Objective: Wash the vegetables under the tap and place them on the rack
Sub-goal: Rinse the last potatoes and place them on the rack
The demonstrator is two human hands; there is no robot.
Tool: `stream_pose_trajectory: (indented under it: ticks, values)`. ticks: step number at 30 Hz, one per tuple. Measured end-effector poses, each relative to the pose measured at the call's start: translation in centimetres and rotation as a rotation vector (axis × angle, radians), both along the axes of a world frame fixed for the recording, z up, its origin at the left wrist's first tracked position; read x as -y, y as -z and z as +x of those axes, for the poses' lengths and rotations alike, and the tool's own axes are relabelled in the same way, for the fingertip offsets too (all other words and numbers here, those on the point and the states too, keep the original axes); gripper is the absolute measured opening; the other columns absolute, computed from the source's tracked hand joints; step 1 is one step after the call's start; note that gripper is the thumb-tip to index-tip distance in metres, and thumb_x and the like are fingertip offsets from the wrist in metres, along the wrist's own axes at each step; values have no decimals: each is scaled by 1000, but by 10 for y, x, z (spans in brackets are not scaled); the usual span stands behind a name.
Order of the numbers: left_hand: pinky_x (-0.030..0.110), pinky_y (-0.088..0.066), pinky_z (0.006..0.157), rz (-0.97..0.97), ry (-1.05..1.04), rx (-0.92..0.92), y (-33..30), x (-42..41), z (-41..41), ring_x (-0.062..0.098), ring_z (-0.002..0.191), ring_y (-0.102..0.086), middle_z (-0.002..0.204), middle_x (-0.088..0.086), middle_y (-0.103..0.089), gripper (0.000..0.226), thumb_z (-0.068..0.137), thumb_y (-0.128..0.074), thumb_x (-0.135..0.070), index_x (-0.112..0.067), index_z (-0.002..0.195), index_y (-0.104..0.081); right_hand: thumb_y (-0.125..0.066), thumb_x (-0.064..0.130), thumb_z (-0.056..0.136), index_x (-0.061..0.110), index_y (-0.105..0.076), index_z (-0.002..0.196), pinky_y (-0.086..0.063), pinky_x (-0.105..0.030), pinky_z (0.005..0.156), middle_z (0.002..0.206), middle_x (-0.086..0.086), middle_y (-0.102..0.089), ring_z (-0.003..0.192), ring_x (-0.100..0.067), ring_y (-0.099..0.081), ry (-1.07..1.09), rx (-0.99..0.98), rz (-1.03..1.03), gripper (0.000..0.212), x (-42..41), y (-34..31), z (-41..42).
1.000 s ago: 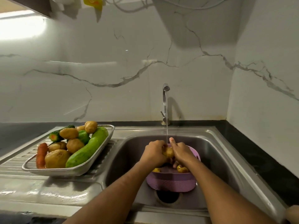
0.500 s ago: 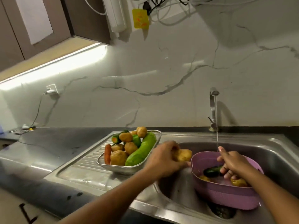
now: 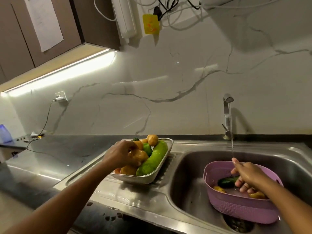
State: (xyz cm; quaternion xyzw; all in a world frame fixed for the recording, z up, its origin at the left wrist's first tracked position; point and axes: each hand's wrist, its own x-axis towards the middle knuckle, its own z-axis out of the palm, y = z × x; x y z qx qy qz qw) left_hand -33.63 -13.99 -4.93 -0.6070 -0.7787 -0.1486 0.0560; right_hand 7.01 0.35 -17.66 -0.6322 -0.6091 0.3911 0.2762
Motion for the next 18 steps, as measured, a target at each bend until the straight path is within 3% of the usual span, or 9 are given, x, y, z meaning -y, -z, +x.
stream_pose_trajectory:
  ticks: [6,10,14,18]
  values:
    - [29,-52,97,-168,113,125,-14,-1,-2,16,114,-62,134,-1,-65,72,73,-89,-44,-25,138,-64,-30,54,108,9,-63,105,-45,-25,43,77,-20,-74,48,-24,-62,6,-13,-38,56,2,-2,-1]
    - [41,-57,97,-57,93,140,-11,-4,9,16,113,-65,130,-8,-67,86,58,-83,-70,-37,135,-64,-30,55,108,10,-63,105,-45,-25,44,76,-19,-75,49,-24,-64,16,4,-34,56,3,-2,-2]
    - [37,-56,94,112,173,122,-2,-12,53,8,109,-64,121,-17,-69,50,81,-79,-55,-39,127,-67,-30,54,108,10,-63,105,-45,-24,44,76,-19,-75,48,-23,-64,23,15,-34,55,4,-5,-1]
    - [26,-53,93,159,352,119,15,-29,114,1,106,-62,114,-19,-69,37,89,-75,-49,-36,123,-69,-31,54,109,11,-64,105,-47,-27,47,77,-16,-75,54,-24,-66,2,23,-42,54,6,-7,-1]
